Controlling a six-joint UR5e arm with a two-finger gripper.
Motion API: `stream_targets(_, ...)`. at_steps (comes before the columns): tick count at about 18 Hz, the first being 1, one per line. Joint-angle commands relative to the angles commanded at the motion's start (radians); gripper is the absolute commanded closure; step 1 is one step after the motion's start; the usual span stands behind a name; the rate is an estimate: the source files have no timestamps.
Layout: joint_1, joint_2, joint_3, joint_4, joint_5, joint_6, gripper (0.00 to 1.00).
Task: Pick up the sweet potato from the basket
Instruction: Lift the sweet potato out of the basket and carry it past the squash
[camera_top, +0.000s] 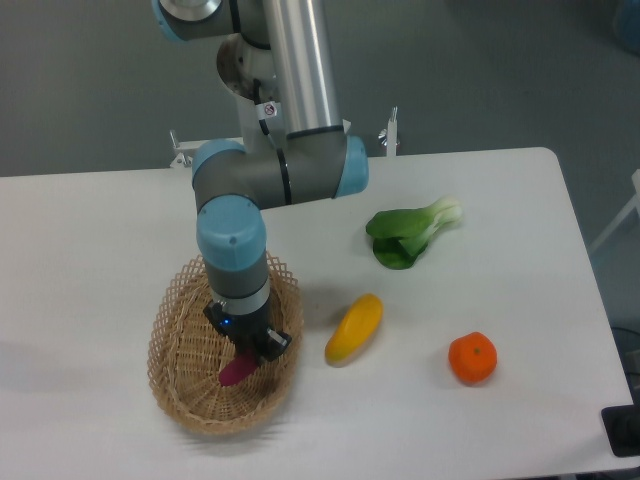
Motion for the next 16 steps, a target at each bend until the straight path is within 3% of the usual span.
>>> stream_targets(5,0.121,0.072,0.012,-0.018,-0.006,0.121,0.91)
stream_targets(8,0.225,0.113,0.015,-0.083,-0.009,0.25,0.91)
stream_targets(12,0.368,0.123,0.02,-0.113,-0.021,0.466,0.91)
stream_targets(16,0.511,0.126,0.083,-0.218,-0.064,0.641,0.91)
